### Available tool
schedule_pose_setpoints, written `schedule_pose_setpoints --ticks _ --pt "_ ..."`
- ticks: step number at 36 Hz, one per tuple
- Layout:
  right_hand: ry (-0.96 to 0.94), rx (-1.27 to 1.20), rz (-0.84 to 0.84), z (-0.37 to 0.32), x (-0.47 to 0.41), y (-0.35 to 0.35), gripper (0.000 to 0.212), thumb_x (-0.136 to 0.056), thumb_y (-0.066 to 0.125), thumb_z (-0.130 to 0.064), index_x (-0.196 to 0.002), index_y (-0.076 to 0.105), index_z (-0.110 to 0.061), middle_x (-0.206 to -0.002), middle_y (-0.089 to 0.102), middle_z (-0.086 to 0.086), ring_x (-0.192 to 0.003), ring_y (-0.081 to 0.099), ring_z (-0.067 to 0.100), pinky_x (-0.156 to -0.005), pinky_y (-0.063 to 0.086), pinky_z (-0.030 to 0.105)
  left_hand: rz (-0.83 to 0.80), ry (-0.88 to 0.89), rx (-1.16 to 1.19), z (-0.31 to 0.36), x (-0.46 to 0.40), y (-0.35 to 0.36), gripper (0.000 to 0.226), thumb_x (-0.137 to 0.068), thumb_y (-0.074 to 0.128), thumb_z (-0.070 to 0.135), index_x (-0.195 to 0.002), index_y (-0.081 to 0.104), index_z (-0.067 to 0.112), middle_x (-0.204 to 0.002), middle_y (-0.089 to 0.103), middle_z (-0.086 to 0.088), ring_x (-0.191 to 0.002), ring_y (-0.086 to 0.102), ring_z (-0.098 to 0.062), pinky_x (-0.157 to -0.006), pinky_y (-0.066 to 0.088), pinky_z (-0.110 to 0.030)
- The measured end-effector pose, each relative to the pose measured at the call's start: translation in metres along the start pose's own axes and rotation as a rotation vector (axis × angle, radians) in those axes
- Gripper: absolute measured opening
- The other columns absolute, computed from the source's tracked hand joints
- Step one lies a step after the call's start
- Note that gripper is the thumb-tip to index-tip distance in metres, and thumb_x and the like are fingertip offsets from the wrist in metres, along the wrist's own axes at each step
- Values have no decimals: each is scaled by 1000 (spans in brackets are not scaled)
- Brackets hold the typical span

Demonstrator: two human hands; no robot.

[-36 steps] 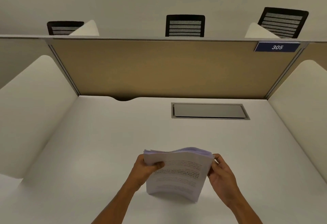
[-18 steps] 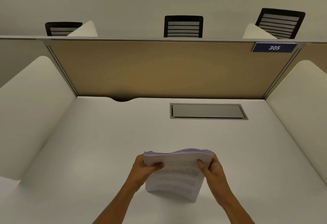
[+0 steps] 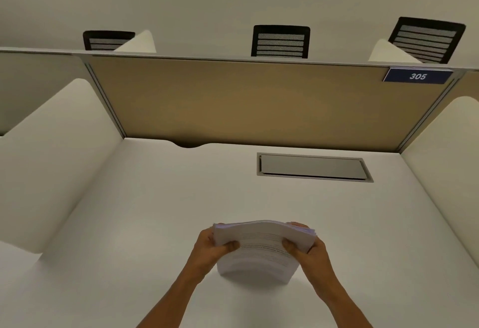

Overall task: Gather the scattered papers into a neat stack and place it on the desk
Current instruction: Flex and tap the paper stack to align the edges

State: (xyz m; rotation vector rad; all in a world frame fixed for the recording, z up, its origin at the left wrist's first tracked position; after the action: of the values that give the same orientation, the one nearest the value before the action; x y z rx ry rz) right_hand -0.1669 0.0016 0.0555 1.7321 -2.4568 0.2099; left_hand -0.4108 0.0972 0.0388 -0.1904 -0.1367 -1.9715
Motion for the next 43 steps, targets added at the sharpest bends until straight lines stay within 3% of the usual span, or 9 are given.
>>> schedule_pose_setpoints --ticks 6,11,17,21,32,40,43 --pt "54 26 45 10 -4 -3 15 -93 68 -23 -101 74 -34 -95 79 -9 -86 72 5 -66 55 12 4 -14 -40 -5 -2 8 38 -67 84 41 -103 78 34 -103 79 2 -95 74 -12 -78 57 -23" --pt "34 12 40 2 -5 -4 19 -95 65 -20 -96 76 -36 -92 79 -6 -82 74 8 -63 56 14 18 -21 -15 -7 -7 13 45 -62 87 43 -104 77 32 -103 79 -1 -97 73 -17 -84 61 -34" --pt "50 5 48 10 0 -15 19 -90 72 -23 -102 75 -37 -97 78 -9 -87 73 6 -68 56 14 2 -50 -59 -8 -4 15 31 -66 84 42 -96 78 37 -98 80 3 -91 75 -12 -73 59 -22" --pt "105 20 26 25 1 -12 14 -94 66 -24 -105 73 -31 -98 78 -11 -87 73 6 -67 57 15 -15 -90 -81 -18 -2 21 20 -77 77 34 -96 78 41 -100 79 6 -92 75 -11 -76 60 -24" --pt "105 42 33 28 1 -19 15 -97 63 -18 -104 73 -26 -96 79 -8 -85 74 6 -66 57 14 6 -101 -81 -20 0 23 22 -78 76 32 -98 78 41 -99 80 7 -90 75 -11 -74 60 -20" --pt "202 103 -10 70 6 -9 16 -98 62 -15 -106 71 -26 -99 78 -11 -91 73 7 -70 58 17 9 -211 -102 -61 10 31 29 -88 72 12 -93 77 40 -101 79 12 -90 73 -4 -69 58 -17" --pt "191 145 -8 71 0 -10 16 -98 61 -17 -108 73 -22 -100 79 -10 -92 74 10 -74 60 21 24 -208 -90 -63 7 31 29 -88 72 10 -93 77 38 -100 80 10 -91 75 -9 -70 59 -19"
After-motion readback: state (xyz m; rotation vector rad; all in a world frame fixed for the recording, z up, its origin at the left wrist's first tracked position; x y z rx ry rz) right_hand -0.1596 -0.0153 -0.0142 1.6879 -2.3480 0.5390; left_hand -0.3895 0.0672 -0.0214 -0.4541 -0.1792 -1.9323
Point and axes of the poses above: each hand's wrist, its own x-axis away from the middle knuckle, its own y-axis out of the palm, z = x × y, the point moved 5 cm from there along -x, towards the middle knuckle
